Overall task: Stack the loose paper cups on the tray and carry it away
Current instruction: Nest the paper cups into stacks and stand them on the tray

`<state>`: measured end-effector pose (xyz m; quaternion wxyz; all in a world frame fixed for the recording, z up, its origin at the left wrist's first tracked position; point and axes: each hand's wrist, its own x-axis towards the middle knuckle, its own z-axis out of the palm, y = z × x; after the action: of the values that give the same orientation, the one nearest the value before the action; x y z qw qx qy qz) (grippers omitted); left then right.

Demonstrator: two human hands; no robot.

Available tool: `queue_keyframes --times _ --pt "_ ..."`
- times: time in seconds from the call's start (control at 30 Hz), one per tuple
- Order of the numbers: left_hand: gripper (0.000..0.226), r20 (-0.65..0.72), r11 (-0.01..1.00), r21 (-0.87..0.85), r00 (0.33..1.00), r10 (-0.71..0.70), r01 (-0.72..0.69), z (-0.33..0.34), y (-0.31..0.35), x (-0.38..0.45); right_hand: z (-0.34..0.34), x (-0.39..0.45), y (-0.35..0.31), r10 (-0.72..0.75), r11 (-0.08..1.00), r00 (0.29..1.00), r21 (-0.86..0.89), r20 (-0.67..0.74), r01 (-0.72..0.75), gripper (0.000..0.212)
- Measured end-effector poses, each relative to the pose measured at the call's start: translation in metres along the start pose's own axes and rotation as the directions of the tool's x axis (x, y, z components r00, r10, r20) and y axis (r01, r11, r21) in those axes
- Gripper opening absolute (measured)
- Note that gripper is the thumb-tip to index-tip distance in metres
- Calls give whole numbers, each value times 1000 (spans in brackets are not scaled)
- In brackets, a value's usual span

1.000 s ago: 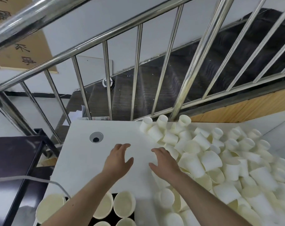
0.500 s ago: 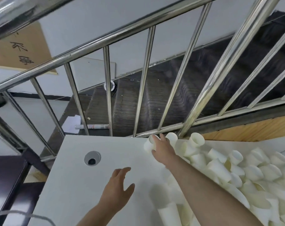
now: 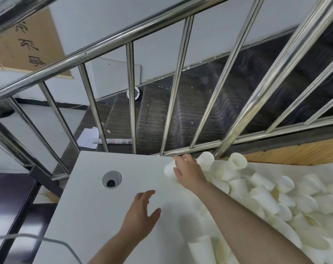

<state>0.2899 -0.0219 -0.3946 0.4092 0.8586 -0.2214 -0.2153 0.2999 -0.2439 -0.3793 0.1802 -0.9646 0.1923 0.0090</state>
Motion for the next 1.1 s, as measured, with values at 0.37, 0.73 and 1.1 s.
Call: queue_keyframes --times 0.37,0.73,1.1 --pt "83 -124 920 -389 986 -110 54 -7 27 0 -3 -59 -47 306 49 758 786 576 -617 27" --pt "74 -120 996 -55 990 -76 70 -12 16 -7 7 -76 0 -2 998 1000 59 7 2 55" --pt "75 -70 993 75 994 -82 87 -16 4 -18 28 -76 1 30 941 919 -321 393 107 55"
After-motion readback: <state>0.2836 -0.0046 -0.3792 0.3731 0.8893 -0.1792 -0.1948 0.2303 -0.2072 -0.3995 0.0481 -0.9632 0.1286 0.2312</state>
